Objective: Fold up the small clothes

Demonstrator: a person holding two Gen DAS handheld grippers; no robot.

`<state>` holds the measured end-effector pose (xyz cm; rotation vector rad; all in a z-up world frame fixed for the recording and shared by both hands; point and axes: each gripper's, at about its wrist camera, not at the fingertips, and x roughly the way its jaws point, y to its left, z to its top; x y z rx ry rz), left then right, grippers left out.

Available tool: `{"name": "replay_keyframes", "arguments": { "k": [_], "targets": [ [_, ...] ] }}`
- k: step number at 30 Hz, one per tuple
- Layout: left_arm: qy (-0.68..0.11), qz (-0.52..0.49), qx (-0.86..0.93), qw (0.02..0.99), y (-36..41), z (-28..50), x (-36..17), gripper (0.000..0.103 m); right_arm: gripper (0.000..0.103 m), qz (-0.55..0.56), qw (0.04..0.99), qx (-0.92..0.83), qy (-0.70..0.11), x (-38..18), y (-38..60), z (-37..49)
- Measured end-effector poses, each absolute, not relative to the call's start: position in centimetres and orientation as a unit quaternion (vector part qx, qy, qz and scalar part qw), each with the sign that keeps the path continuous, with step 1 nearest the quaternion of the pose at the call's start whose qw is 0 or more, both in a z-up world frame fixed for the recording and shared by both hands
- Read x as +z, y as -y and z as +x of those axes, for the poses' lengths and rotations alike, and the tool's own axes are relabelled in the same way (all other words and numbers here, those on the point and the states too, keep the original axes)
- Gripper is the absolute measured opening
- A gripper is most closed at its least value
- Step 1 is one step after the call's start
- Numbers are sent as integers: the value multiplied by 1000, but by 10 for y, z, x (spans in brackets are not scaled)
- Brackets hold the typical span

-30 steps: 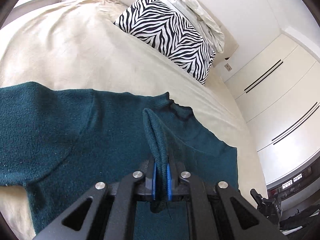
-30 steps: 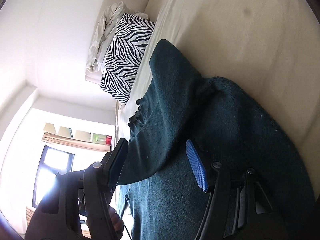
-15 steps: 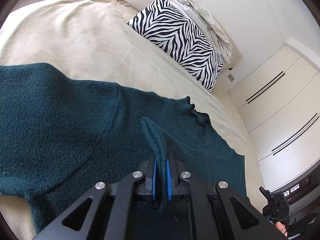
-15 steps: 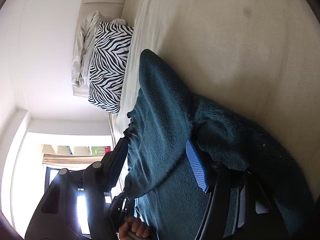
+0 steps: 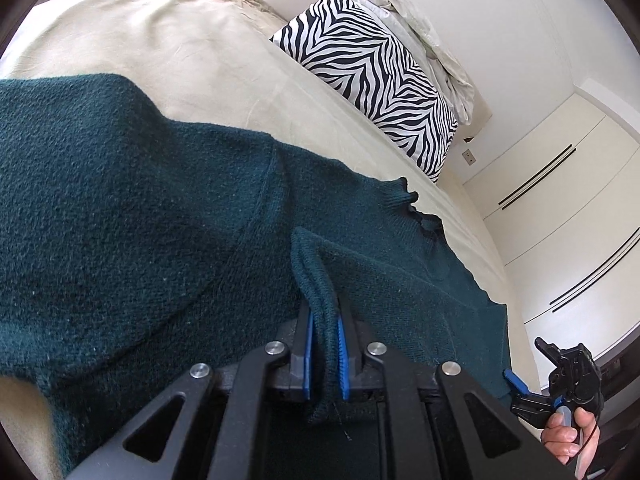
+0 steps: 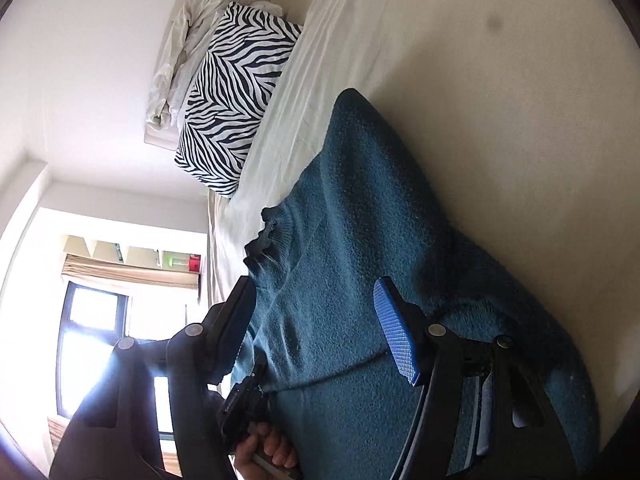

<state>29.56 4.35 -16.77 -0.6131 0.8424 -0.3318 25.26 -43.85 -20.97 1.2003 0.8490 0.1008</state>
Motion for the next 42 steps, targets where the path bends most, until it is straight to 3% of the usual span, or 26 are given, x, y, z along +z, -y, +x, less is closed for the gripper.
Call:
{"name": "replay_keyframes", "arguments": {
  "k": [11,21,26,28,38,42],
  "targets": [
    [-382,-316,-172,851,-51,294,-174,13,67,552,706,48,-441,-204,448,295],
    [-379,-318,-174,851,-52,292,-172,13,67,534,741,76,-401,-152,463,305],
    [-377,-319,-176,851,-53,290,-173,13,67,538,717,87,-435,-193,472,338],
    [-377,-319,-176,851,-53,290,-173,13,65,547,700,99,-448,-221,474,328],
    [-378,-320,-177,851,-53,289,-172,13,66,506,706,169,-466,-213,472,228],
    [-388,-330,-187,840,-56,289,-169,13,65,549,698,136,-439,-215,493,178]
  ]
}}
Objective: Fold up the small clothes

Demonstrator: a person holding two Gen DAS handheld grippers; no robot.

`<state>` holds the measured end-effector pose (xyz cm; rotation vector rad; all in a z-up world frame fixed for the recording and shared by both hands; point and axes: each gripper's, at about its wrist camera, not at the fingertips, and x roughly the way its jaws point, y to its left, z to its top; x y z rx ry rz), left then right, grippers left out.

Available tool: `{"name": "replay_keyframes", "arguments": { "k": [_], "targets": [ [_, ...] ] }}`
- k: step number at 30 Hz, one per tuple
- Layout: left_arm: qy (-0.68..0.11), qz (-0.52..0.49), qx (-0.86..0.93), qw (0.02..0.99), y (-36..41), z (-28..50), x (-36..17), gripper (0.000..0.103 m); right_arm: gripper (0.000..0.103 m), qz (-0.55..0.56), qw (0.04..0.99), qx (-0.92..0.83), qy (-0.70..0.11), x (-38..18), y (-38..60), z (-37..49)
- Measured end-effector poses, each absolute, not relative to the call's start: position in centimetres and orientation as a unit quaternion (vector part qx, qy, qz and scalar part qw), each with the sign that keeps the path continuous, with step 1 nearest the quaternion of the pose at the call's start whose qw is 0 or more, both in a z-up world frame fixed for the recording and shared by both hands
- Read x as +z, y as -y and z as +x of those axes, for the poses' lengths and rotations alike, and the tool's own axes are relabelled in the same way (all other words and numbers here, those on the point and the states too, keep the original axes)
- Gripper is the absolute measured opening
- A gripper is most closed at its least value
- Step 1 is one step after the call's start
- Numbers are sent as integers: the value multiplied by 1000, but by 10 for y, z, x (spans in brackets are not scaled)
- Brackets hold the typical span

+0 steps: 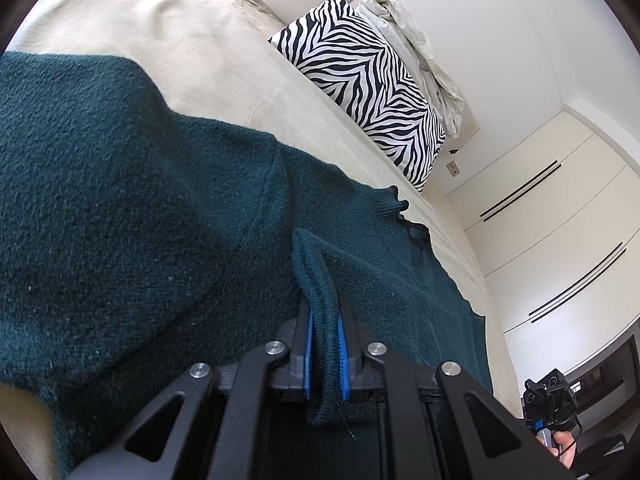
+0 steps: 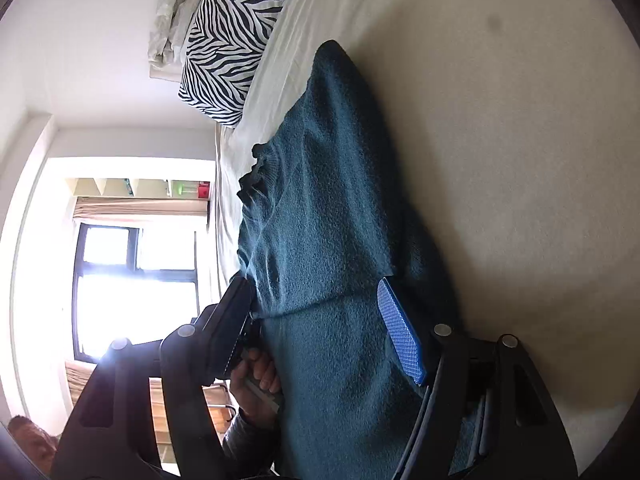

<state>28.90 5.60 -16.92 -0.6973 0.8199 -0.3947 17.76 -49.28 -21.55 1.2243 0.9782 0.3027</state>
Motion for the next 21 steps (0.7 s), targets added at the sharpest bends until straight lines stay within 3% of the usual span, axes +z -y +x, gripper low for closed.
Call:
{"name": "replay_keyframes", "arguments": {
  "k": [2,3,6,8,15,21],
  "targets": [
    [-406,-319,-178,838,-60,282,-159,20,65,555,711,115,-415,-206,497,147],
    [-406,-317,-176,839,-66,272,-152,38,66,553,720,108,-406,-199,497,134],
    [-367,-346,-168,847,-105,226,-124,73,67,537,741,107,-390,-182,480,96],
    [-328,-386,-141,851,-151,191,-112,80,67,532,747,116,-382,-175,462,73],
    [-257,-553,53,791,-338,106,-145,78,67,533,746,149,-369,-160,393,45],
    [-205,-642,84,734,-397,103,-167,76,67,526,747,162,-373,-145,344,54]
  ]
}}
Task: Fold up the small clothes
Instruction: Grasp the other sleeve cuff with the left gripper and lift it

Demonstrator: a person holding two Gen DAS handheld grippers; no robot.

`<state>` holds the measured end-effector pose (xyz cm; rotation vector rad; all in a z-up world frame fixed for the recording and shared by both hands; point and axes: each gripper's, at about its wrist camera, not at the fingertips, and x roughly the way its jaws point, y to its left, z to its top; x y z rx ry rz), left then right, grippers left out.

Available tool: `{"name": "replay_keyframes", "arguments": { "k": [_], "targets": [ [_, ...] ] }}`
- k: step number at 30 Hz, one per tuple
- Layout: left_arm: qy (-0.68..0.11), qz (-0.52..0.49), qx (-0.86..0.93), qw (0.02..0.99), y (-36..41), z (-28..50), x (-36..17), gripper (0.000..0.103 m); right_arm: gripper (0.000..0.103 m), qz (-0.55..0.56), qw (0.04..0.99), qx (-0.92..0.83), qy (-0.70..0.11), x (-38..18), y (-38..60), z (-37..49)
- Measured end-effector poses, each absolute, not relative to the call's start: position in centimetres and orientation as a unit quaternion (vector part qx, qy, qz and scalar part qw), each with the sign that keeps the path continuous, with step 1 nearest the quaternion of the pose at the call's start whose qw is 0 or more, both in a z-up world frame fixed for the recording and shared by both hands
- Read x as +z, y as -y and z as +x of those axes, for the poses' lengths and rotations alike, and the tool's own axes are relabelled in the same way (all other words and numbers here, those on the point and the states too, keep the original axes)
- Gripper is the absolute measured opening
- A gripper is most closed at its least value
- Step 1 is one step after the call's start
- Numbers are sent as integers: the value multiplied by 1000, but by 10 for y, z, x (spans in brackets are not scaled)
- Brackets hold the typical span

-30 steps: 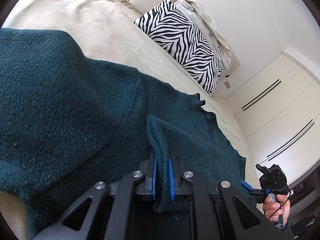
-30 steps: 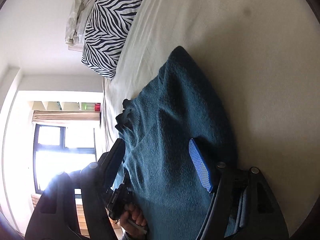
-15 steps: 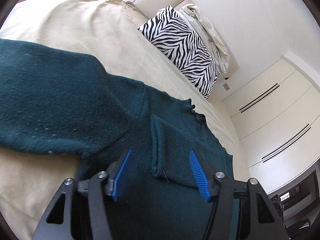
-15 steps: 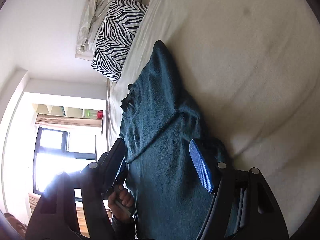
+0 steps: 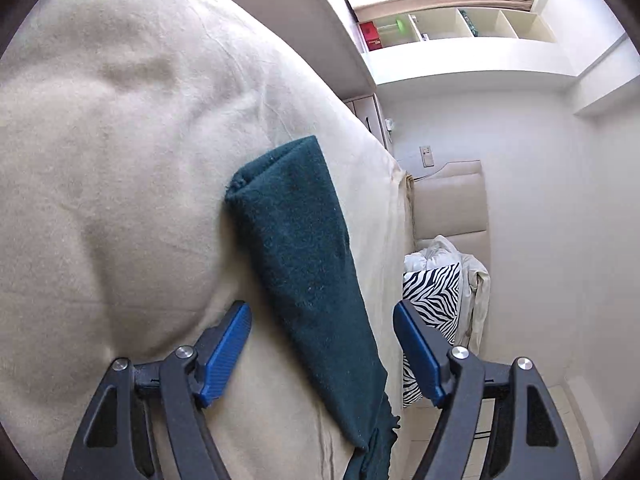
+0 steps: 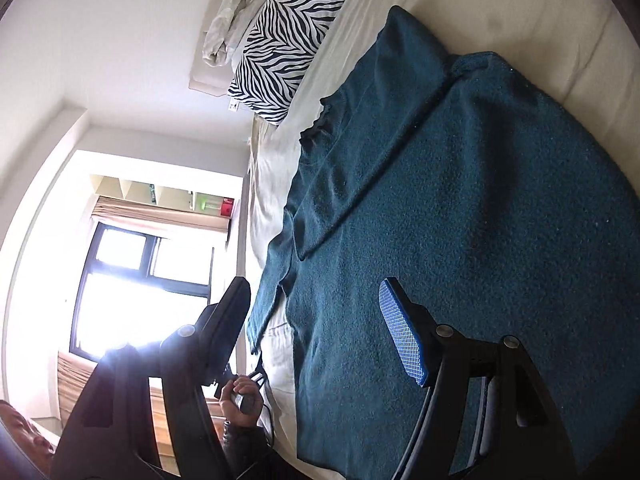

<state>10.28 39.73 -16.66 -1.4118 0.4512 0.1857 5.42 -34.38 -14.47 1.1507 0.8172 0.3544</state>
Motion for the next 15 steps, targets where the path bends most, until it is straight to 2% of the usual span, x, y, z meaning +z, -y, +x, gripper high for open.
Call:
{"name": "replay_keyframes", "arguments": {
  "k": [2,4,6,8,15],
  "targets": [
    [-200,-647,97,730,-406,112,-166,73,67,515,751,166,-378,-139,335,51],
    [-214,-633,110,736,-413,125,-164,57,67,506,756,169,-379,-135,330,48],
    [-238,-614,113,744,-413,139,-164,24,67,506,757,168,-378,-134,329,45],
    [-259,-591,110,756,-406,148,-160,9,67,509,757,164,-375,-137,333,44],
    [-280,-497,84,817,-349,156,-125,9,67,528,745,155,-378,-161,343,37]
  ]
}}
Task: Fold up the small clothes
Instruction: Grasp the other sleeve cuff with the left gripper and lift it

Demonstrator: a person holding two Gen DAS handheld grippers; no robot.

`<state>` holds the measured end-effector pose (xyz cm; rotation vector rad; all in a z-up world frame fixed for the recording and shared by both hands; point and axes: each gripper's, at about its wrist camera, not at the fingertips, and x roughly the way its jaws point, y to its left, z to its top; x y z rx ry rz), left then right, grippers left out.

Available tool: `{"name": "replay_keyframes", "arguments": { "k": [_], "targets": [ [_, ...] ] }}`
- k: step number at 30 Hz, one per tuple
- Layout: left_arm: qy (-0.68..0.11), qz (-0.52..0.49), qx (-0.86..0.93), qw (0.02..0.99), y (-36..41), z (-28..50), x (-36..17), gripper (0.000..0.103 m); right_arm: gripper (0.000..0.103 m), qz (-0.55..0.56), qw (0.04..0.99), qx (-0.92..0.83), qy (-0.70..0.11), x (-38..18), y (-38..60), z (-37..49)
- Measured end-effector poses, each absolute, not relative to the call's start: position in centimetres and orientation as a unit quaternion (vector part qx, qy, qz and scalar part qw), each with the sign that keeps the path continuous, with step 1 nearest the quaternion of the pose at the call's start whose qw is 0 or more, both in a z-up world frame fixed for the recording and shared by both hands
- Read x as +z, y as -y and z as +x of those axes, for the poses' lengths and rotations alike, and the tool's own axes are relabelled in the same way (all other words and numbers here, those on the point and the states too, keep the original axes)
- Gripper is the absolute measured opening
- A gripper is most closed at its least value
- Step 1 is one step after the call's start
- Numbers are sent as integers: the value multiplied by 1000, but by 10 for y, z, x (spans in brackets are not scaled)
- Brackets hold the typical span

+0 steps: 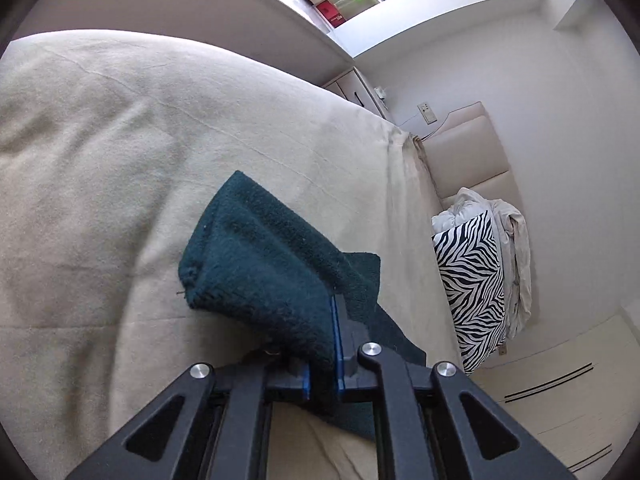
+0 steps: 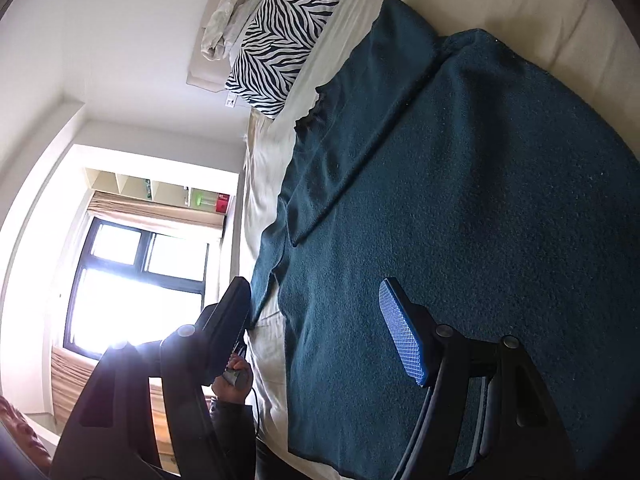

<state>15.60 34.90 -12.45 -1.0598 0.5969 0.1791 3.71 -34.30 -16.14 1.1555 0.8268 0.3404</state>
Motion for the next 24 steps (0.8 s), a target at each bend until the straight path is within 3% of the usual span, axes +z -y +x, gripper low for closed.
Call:
{"name": "replay_keyframes", "arguments": {
  "k": [7,14,24],
  "targets": [
    [-273,-386,11,881,-241,158,-56,9,67,526,740,164,-385,-169,347,24],
    [-277,-316,-78,904,-144,154,-20,9,67,533,750,149,-362,-164,364,-18],
    [-267,-241,-124,925,-112,137,7,9,67,505,784,132,-334,-135,368,-36]
  ]
}}
